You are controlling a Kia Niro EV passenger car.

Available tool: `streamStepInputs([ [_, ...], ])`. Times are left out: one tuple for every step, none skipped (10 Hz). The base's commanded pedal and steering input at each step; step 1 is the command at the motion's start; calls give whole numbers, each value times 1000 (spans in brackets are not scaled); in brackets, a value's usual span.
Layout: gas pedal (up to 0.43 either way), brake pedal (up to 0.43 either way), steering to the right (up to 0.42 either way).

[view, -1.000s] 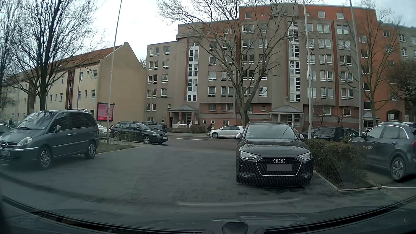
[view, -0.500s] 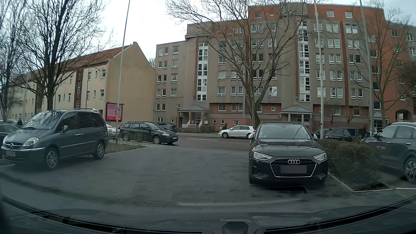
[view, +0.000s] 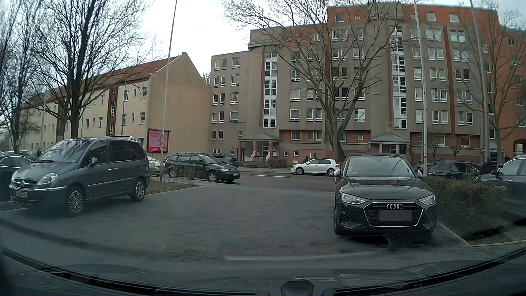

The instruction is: Follow the waypoints while adhering to traffic rules and regulations

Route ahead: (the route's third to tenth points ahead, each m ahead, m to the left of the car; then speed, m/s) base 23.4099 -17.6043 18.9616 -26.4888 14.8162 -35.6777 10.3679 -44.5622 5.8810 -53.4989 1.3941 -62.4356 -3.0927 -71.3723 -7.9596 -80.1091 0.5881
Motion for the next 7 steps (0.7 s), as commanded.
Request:
streamStepInputs([
  [0,43,-720],
  [0,43,-716],
  [0,43,-711],
  [0,43,-706],
  [0,43,-704],
  [0,43,-700],
  [0,43,-697],
])
